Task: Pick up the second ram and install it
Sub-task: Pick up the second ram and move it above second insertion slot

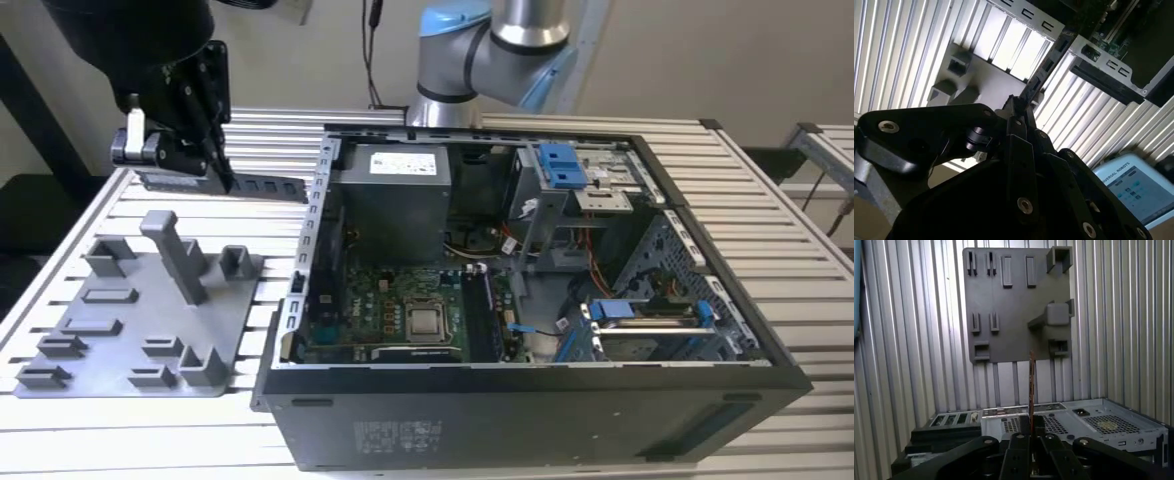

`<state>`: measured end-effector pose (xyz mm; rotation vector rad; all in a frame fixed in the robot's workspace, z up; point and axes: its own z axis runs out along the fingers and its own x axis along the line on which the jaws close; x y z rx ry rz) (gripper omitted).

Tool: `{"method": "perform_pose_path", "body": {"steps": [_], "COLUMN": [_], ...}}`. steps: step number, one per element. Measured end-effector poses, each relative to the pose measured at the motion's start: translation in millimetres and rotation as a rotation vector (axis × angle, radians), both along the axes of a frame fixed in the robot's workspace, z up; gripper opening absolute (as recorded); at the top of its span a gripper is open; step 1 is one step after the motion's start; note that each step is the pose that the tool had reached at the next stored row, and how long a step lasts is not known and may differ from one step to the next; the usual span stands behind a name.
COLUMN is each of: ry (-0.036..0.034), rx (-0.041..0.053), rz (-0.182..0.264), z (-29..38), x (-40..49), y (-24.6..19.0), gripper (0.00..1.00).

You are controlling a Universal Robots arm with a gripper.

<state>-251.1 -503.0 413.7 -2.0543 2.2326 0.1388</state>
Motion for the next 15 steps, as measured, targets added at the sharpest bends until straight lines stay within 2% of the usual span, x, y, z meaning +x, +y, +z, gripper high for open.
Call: {"method": "perform_pose_path", "body": {"steps": [15], "ry": [0.0], "rx": [-0.0001], "rz": [0.0], "z": [0.0], "x": [43.4], "y": [0.0], "gripper": [0.14]}}
